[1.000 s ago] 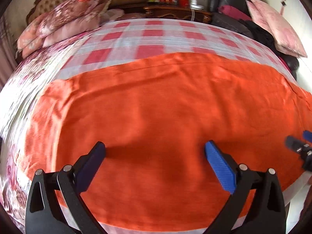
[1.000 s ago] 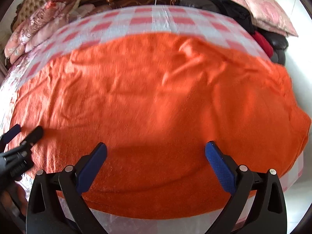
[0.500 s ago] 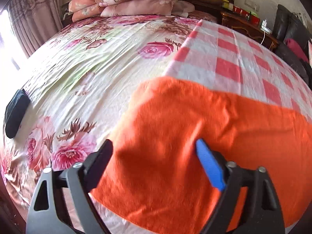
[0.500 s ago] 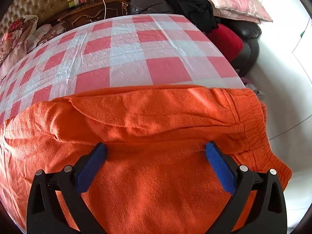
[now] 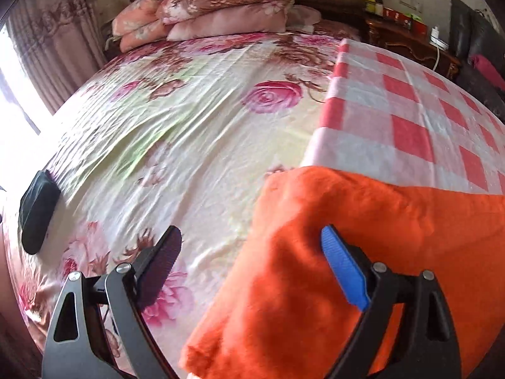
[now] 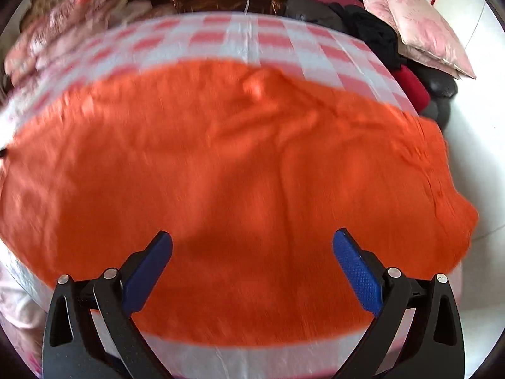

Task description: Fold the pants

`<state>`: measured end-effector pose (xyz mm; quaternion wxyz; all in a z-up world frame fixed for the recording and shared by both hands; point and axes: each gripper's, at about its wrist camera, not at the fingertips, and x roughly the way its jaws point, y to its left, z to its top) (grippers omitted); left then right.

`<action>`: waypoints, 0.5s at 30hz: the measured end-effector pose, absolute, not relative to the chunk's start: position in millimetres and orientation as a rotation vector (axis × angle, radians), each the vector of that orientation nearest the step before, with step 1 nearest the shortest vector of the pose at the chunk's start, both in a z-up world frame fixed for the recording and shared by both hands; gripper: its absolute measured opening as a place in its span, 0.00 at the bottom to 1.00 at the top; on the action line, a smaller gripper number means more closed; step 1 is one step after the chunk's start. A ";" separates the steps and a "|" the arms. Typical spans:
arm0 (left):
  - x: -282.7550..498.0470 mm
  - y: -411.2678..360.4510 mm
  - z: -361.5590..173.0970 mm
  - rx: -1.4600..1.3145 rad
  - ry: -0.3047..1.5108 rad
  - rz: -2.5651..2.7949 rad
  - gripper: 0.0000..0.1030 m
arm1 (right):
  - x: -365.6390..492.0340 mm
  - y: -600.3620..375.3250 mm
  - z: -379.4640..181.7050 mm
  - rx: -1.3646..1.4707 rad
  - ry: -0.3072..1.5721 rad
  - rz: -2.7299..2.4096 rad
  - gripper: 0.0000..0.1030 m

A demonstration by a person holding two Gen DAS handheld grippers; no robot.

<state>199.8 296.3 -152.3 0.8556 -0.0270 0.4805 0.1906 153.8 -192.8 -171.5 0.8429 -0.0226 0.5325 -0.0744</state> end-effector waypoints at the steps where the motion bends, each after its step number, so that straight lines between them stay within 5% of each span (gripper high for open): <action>1: 189.3 301.9 -149.2 -0.068 0.995 0.399 0.84 | 150.4 -193.7 -173.3 -0.044 1.124 -0.153 0.95; 15: 70.4 398.6 -155.9 -0.559 0.894 0.383 0.81 | 144.2 -130.4 -147.8 -0.030 1.046 0.011 0.95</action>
